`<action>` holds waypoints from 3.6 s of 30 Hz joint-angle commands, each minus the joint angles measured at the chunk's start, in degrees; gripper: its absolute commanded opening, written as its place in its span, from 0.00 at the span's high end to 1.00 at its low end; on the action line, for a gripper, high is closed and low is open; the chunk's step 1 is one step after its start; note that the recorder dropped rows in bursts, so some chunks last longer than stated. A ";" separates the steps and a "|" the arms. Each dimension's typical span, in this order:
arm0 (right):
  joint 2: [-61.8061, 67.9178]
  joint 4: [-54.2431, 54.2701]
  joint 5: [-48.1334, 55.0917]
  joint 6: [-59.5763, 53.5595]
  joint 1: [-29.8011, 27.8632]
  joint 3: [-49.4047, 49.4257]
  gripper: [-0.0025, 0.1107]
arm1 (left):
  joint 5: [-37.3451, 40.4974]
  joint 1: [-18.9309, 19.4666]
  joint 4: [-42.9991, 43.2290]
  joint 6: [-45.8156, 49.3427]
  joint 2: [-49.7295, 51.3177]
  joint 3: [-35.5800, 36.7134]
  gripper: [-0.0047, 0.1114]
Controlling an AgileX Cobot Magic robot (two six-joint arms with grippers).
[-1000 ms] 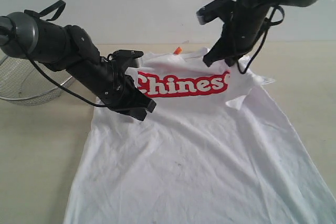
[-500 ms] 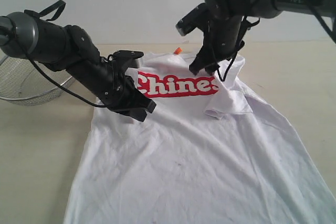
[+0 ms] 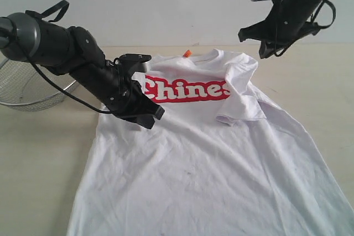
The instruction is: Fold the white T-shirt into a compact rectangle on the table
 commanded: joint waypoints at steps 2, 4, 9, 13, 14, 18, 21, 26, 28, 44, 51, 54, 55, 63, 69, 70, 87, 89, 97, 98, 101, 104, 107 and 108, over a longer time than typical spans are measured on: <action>3.87 24.86 0.81 -13.98 -5.02 -0.16 0.98 | 0.39 0.13 -0.05 -0.43 0.04 -0.38 0.92; 5.07 25.26 2.40 -13.63 -6.16 -0.16 0.98 | 0.39 0.13 -0.05 -0.43 0.04 -0.38 0.92; 5.76 25.88 6.67 -15.01 -7.65 -0.16 0.82 | 0.17 0.13 -0.05 -0.26 0.04 -0.38 0.92; 5.76 26.11 7.20 -15.74 -8.90 -0.16 0.62 | 0.56 0.13 -0.05 -0.26 0.04 -0.38 0.92; 5.76 26.11 7.20 -15.75 -9.22 -0.16 0.60 | 0.56 0.13 -0.05 -0.26 0.04 -0.38 0.92; 5.76 26.79 3.97 -15.58 -9.36 -0.16 0.60 | 0.44 0.13 -0.05 -0.26 0.04 -0.38 0.92; 6.44 32.67 1.75 -15.52 -9.36 -0.16 0.60 | 0.44 0.13 -0.05 -0.26 0.04 -0.38 0.92; 9.23 40.37 0.82 -16.97 -9.36 -0.16 0.60 | 0.65 0.13 -0.05 -0.26 0.04 -0.38 0.92; 9.92 41.17 0.92 -16.97 -9.36 -0.16 0.60 | 0.77 0.13 -0.05 -0.26 0.04 -0.38 0.92; 10.85 40.86 6.09 -15.25 -13.26 -0.29 0.60 | 1.35 0.13 -0.05 -0.12 0.04 -0.38 0.92; 10.95 45.50 5.52 -16.26 -12.02 -0.29 0.60 | 0.74 0.13 -0.16 -0.12 0.04 -0.38 0.92; 10.95 46.25 3.35 -16.03 -10.67 -0.29 0.60 | 0.74 0.13 -0.16 -0.12 0.04 -0.38 0.92; 11.04 46.25 2.63 -15.38 -10.42 -0.29 0.60 | 0.74 0.13 -0.16 -0.12 0.04 -0.38 0.92; 11.04 42.74 2.30 -13.32 -10.03 -0.29 0.60 | 1.64 0.13 -0.16 -0.12 0.04 -0.38 0.92; 11.04 35.63 3.29 -11.38 -10.03 -0.29 0.60 | 1.64 0.13 -0.16 -0.12 0.04 -0.38 0.92; 11.04 35.35 3.29 -11.25 -10.03 -0.29 0.60 | 1.64 0.13 -0.16 -0.12 0.04 -0.38 0.92; 13.07 42.57 0.61 -9.19 -9.88 -0.29 0.60 | 1.78 0.13 -0.16 -0.12 0.04 -0.38 0.92; 13.56 42.90 0.80 -9.19 -9.88 -0.29 0.60 | 1.78 0.13 -0.16 0.17 0.04 -0.38 0.92; 13.66 47.65 1.58 -13.50 -9.88 -0.29 0.93 | 1.42 0.13 -0.16 0.34 0.04 -0.38 0.92; 13.66 47.75 1.43 -13.94 -9.88 -0.29 0.98 | 1.42 0.13 -0.16 0.34 0.04 -0.38 0.92; 13.66 47.75 1.10 -15.59 -10.00 -0.29 0.98 | 1.53 0.13 -0.16 0.34 0.04 -0.38 0.92; 12.51 44.43 -1.46 -16.36 -10.38 -0.29 0.98 | 1.88 0.13 -0.16 0.34 0.04 -0.38 0.92; 10.82 41.96 -3.11 -16.22 -11.46 -0.29 0.98 | 1.98 0.13 -0.16 0.34 0.04 -0.38 0.92; 10.40 41.58 -3.11 -16.22 -12.04 -0.29 0.98 | 1.98 0.13 -0.16 0.34 0.04 -0.38 0.92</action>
